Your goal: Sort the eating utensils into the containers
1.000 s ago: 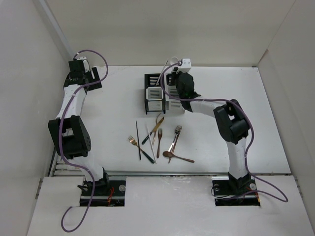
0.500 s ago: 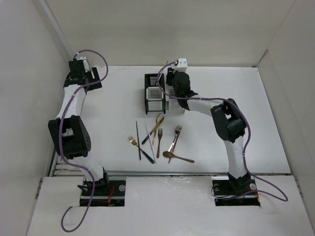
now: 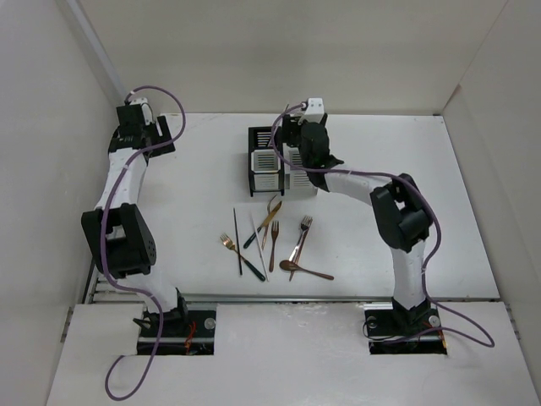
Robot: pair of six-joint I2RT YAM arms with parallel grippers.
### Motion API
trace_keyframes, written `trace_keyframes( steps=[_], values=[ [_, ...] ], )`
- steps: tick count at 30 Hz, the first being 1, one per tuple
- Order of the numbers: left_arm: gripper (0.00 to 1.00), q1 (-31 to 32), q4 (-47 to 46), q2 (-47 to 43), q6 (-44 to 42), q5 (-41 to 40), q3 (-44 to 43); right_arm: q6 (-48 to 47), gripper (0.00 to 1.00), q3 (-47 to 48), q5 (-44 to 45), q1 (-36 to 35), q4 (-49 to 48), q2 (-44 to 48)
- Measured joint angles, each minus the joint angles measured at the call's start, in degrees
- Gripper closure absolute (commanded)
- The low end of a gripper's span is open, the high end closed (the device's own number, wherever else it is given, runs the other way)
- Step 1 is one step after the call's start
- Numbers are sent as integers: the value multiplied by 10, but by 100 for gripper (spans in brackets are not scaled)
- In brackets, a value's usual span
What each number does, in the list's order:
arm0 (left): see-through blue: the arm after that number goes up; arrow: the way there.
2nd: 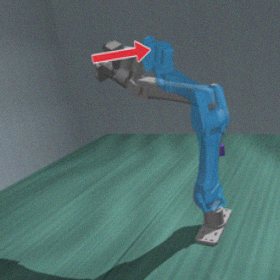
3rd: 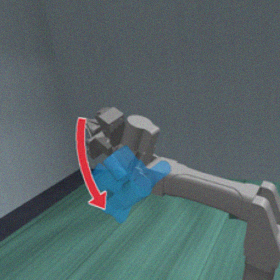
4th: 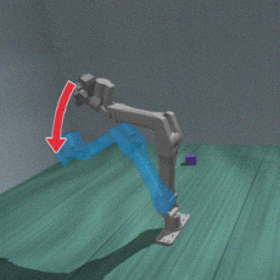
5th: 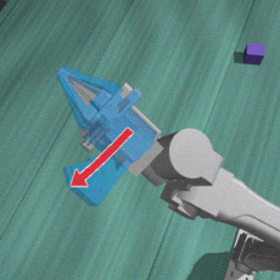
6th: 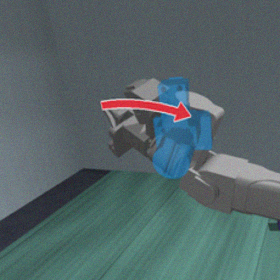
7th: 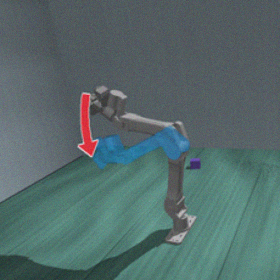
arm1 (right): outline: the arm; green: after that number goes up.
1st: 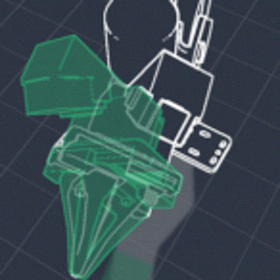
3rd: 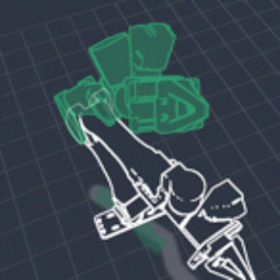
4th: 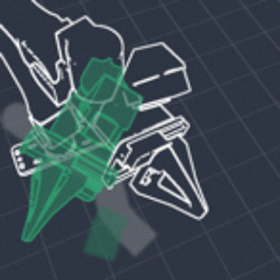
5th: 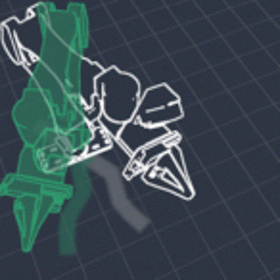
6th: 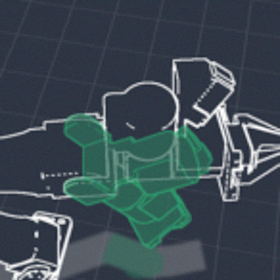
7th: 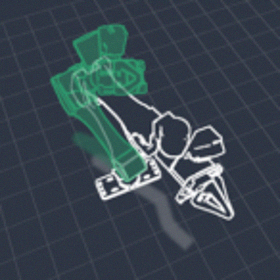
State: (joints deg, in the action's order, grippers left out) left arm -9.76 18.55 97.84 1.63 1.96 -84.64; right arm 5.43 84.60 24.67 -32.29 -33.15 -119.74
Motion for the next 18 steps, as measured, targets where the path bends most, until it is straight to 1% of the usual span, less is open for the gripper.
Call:
trace_keyframes(
  steps=[2, 6, 14, 15, 18],
  values=[
    [28, 0, 0, -12, 0, 3, 8, 0, 8, -4, 2, -3, 5, 17],
    [28, 4, -1, -36, 0, 8, 18, -3, 6, -17, 3, -12, 7, 65],
    [28, 46, -2, -66, -12, 16, 45, -36, 6, -61, 0, -37, 6, 174],
    [30, 52, -2, -68, -15, 18, 50, -38, 6, -75, -4, -40, 9, 189],
    [30, 71, 6, -69, -27, 28, 56, -44, 7, -103, -29, -46, 38, 232]
  ],
)
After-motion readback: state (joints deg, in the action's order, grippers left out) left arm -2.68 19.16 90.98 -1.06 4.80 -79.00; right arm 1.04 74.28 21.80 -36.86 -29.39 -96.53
